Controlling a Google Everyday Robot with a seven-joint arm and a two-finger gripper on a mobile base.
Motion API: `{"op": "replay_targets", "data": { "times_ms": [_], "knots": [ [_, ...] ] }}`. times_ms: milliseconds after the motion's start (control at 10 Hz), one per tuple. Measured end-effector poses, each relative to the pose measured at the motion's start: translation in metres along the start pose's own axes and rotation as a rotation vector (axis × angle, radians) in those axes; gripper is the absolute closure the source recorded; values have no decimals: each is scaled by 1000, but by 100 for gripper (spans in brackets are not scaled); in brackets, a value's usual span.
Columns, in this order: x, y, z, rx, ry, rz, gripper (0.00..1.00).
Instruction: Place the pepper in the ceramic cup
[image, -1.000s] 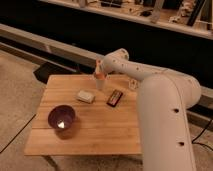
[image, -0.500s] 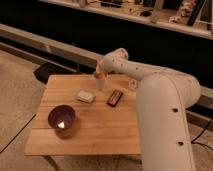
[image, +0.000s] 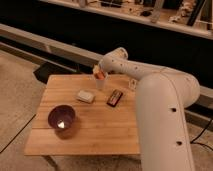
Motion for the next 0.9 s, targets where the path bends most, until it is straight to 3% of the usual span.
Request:
{"op": "replay_targets", "data": {
  "times_ms": [200,400,500,700,800,900],
  "knots": [
    [-2,1,-11,6,5,1,20],
    [-16,6,-49,30,19,-6,20],
    [-19,8,-75,54,46,-7,20],
    [-9,14,-125,102,150,2,20],
    [4,22,-148,125,231,8,20],
    [10,26,-161,138,271,8,20]
  ]
}}
